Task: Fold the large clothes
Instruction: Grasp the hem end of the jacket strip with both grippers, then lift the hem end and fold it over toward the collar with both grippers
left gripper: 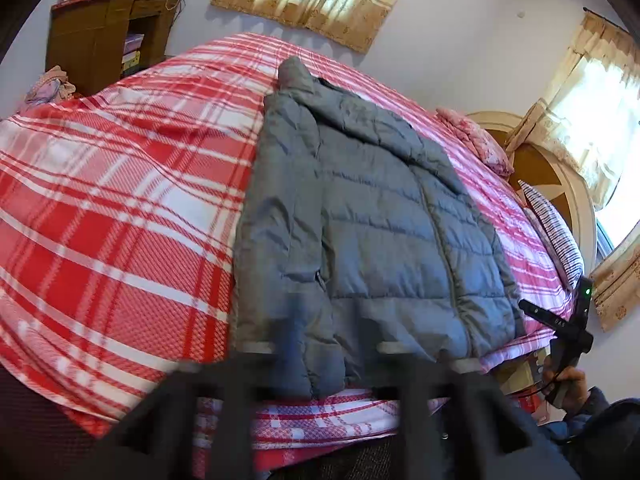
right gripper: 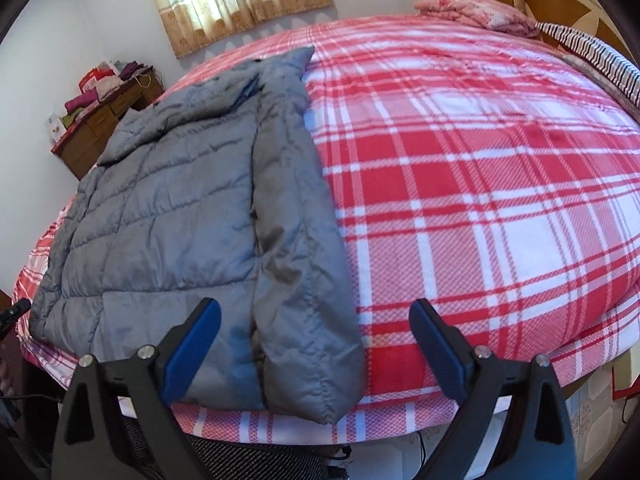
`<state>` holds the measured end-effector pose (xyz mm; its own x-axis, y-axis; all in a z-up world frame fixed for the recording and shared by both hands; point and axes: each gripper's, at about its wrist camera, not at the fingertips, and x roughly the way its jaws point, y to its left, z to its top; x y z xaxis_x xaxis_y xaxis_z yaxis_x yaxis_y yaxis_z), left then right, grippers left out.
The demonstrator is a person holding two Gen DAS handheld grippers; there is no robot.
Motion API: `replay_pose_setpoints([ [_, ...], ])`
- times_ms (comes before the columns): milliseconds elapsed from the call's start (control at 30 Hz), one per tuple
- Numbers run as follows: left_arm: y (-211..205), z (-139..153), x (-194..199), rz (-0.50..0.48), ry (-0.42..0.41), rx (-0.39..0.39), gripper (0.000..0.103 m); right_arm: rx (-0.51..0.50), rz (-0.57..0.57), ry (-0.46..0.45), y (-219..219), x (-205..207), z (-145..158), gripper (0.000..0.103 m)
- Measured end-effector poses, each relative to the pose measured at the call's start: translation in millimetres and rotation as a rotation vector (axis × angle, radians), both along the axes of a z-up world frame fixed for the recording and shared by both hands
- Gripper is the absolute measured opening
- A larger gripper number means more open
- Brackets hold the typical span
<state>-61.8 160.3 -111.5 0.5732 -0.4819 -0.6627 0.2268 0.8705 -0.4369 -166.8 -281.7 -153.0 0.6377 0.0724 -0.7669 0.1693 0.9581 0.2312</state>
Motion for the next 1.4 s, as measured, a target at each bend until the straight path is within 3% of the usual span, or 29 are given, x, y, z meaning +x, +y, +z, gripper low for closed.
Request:
replay_pose_setpoints([
  [33,3.1,2.0,0.2,0.011,-0.009,-0.007,0.101,-0.002,0.001,0.003,-0.3,1.5,-0.3,0.097],
  [167,9.5,-1.7,4.4,0.072,0.005,-0.006,0.102,0.020,-0.004,0.014,-3.4,3.2,-6.0,0.097],
  [267,-3.9,-14.8,10.7,0.038,0.081,0.061,0.102,0.035,0.003,0.023,-3.1,4.1,-9.5,0.097],
  [367,-15.8,-15.2,11.0,0.047,0.053,0.165,0.102,0.017,0.016,0.028,0.4,3.7,-11.7,0.097],
  [500,-20.6,-18.8,12.6,0.020,0.061,0.159,0.101,0.033,0.014,0.038,-1.6,4.0,-14.5,0.097],
  [567,-20.1,-23.6,13.5,-0.003,0.082,0.113,0.083,0.037,0.008,0.027,-3.6,1.9,-12.5,0.097],
  [600,-20.4,-27.4,14.6,-0.014,0.099,0.107,0.062,0.039,0.011,0.023,-3.9,1.2,-12.1,0.097],
  [633,-20.7,-31.6,16.0,-0.014,0.116,0.123,0.048,0.043,0.018,0.023,-3.5,1.2,-12.5,0.097],
  [700,-20.9,-33.6,15.4,-0.010,0.114,0.147,0.040,0.042,0.031,0.032,-1.9,3.6,-14.6,0.097],
  [767,-17.9,-33.0,16.2,-0.015,0.118,0.123,0.040,0.043,0.051,0.045,1.0,5.9,-18.4,0.092],
  [867,-19.9,-32.9,16.9,-0.021,0.122,0.122,0.040,0.011,0.077,0.048,7.0,6.8,-22.7,0.071],
  [933,-21.8,-34.2,16.3,-0.040,0.127,0.110,0.033,0.020,0.115,0.050,10.9,6.8,-22.8,0.052],
  [1000,-21.3,-36.2,15.9,-0.049,0.131,0.066,0.024,0.033,0.137,0.061,13.2,6.8,-22.6,0.025],
  [1067,-17.9,-34.5,14.7,-0.049,0.127,0.000,0.019,0.043,0.153,0.035,13.9,2.9,-15.5,0.015],
  [1267,-2.5,3.9,0.2,-0.083,0.005,-0.209,0.015,0.172,0.165,-0.112,2.0,-16.8,23.7,0.012],
  [1400,2.3,38.3,-12.7,-0.128,-0.101,-0.284,0.015,0.217,0.171,-0.202,-1.4,-30.9,55.2,0.012],
])
